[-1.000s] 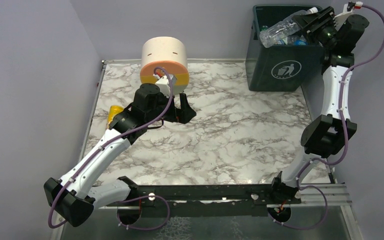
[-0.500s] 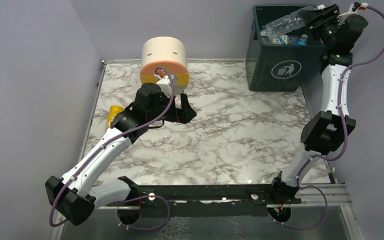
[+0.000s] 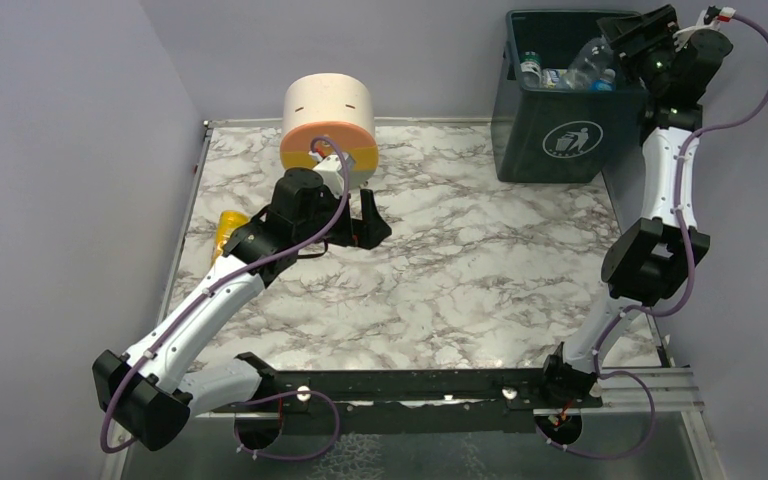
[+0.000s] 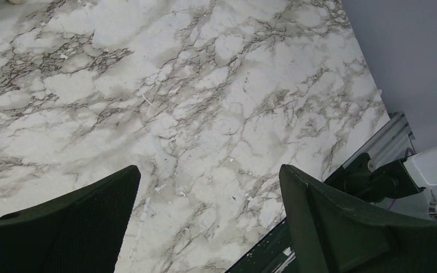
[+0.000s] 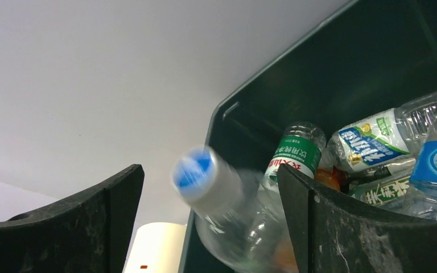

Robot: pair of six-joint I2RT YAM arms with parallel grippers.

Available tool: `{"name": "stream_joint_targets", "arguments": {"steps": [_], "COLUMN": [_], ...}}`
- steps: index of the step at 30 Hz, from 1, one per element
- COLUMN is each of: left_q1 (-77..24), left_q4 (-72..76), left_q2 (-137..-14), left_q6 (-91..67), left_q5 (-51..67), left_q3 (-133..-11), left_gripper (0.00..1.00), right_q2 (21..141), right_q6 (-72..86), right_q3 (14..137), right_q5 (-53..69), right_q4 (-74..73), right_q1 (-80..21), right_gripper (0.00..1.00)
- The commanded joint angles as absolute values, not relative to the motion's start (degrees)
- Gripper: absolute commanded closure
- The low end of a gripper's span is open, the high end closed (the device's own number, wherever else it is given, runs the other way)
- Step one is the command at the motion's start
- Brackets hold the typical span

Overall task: Put the plastic bottles in the bin
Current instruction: Place the plastic bottle in the trash bin.

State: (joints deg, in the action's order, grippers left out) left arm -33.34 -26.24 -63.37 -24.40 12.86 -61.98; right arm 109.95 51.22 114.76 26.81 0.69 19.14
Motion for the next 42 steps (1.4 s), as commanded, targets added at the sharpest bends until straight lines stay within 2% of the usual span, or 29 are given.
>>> {"name": "stream_joint_targets", "arguments": {"steps": [1, 9, 18, 24, 31, 42], "left_q1": [-33.09, -32.62, -30.51, -29.02, -28.33, -28.21], "left_q4": [-25.58, -26.86, -32.74, -35.07, -36.74, -30.28], "left_q2": [-62.84, -62.22, -63.81, -65.62, -70.12, -76.71], "left_q6": [-24.46, -24.38, -22.57, -21.58, -20.87, -24.11], "left_q5": [13.84, 11.49, 5.41, 2.46, -2.78, 0.24], "left_q3": [-61.13, -60.88, -64.45, -67.64, -72.72, -74.87], "left_gripper": [0.01, 0.01, 0.01, 0.01, 0.01, 0.01], "right_q2": [108.97, 102.26, 84.46, 73.03, 62.55, 55.16], "right_q6": [50.31, 52.07, 52.04, 48.65, 44.85, 40.71], "right_q3": [117.43, 111.90, 90.04, 72.10, 56.73, 45.32], "right_q5": [26.87, 31.31, 40.57, 45.29, 50.59, 52.71], "right_q4": [2.47, 5.24, 9.12, 7.92, 4.79, 1.35], "right_q1": [19.42, 19.42, 16.87, 13.69, 13.58, 10.70], "right_gripper": [0.10, 0.09, 0.08, 0.08, 0.07, 0.05]}}
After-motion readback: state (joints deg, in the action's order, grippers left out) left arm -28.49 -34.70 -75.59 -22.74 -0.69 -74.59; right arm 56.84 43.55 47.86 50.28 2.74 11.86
